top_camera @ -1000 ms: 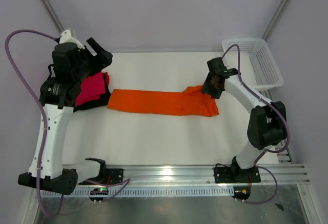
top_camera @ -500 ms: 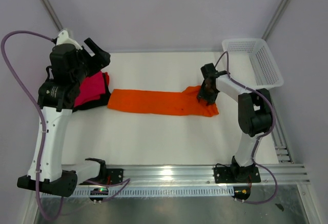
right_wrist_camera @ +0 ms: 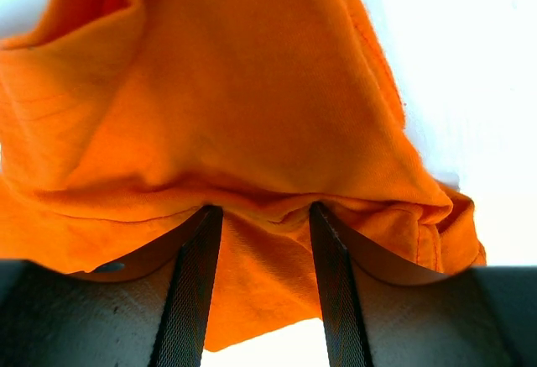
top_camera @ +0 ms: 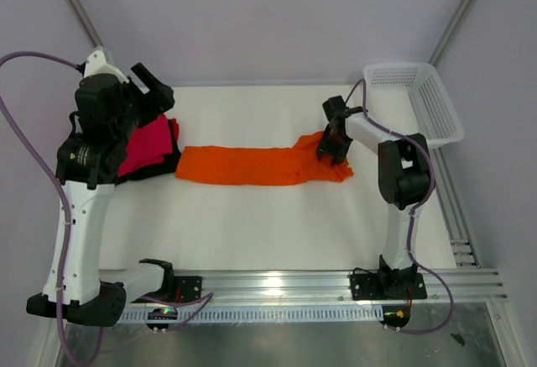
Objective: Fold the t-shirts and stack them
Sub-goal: Rotate the tshirt 90 degrees
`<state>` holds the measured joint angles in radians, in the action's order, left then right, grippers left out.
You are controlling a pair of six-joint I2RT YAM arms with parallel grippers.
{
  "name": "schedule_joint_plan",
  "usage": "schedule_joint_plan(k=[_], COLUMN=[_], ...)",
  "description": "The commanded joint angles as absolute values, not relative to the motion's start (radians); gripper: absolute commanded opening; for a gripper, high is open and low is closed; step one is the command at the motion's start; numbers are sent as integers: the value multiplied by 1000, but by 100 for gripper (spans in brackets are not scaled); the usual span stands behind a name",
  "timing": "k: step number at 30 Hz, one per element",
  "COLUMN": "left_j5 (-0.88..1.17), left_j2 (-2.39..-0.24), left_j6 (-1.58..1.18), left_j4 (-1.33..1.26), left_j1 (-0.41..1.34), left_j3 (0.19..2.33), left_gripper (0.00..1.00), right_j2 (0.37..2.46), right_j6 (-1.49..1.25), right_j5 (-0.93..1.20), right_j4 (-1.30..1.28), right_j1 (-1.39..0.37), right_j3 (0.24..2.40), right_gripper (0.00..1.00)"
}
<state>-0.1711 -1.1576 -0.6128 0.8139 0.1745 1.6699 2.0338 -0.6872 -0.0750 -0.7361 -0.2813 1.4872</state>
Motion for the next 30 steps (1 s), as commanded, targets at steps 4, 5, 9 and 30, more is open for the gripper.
schedule_joint_plan(k=[4,5,9,30], left_j5=[-213,-215,-239,-253], left_j2=[-1141,-1141,-1140,-1098], left_j6=[-566,-561,-545,-575], left_j4=[841,850,874,954], left_j1=[170,170,170,170], left_j3=[1744,1749,1773,1764], left_gripper=[81,81,81,82], right_j2=[2158,2190,2262,2485], right_j6=[-670,-666,-664,-623], right_j5=[-64,-63,-64,-116], right_j4=[-768,-794,-834,-904], right_j1=[-278,-278,-270,-170], right_j3=[1708,1739,1897,2230], right_gripper=[50,50,51,50])
